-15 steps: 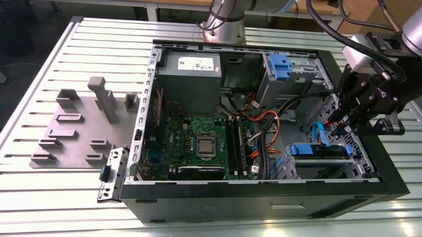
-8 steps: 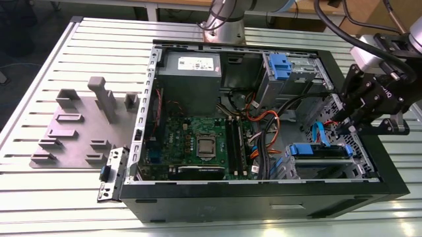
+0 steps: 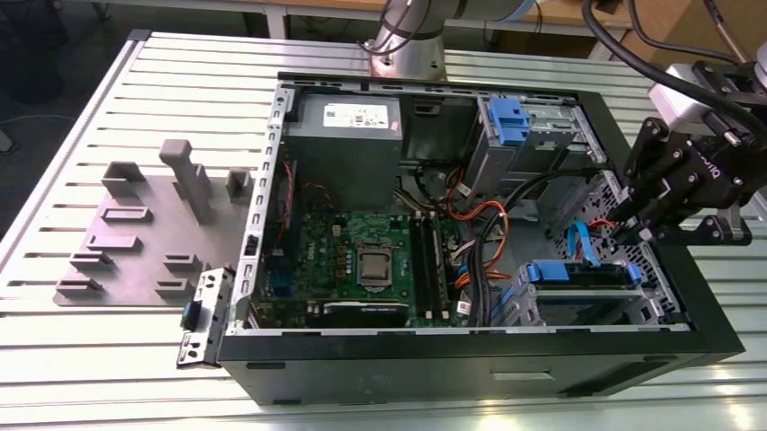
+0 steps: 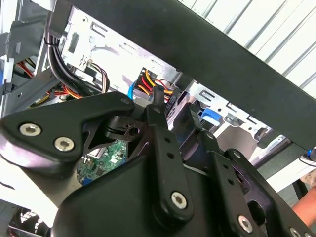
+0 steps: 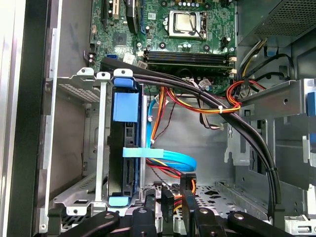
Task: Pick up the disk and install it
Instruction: 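Insert the second disk wire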
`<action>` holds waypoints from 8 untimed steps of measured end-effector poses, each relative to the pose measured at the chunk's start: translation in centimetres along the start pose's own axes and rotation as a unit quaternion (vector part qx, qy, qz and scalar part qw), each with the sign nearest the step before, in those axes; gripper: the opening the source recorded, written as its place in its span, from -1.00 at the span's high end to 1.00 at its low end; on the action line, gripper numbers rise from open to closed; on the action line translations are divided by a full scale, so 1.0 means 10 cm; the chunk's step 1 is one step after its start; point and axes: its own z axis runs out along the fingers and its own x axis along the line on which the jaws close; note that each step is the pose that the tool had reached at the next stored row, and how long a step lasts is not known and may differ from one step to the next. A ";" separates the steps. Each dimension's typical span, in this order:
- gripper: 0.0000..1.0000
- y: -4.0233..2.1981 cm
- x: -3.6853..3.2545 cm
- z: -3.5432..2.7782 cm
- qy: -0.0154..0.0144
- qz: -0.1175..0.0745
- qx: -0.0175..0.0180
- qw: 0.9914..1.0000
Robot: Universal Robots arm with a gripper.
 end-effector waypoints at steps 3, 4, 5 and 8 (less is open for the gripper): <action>0.29 -0.001 0.000 0.001 0.000 0.000 0.000 1.000; 0.29 -0.001 0.000 0.001 0.000 0.000 0.000 1.000; 0.29 -0.001 0.000 0.001 0.000 0.000 0.000 1.000; 0.45 -0.001 0.000 0.001 0.000 0.000 0.000 1.000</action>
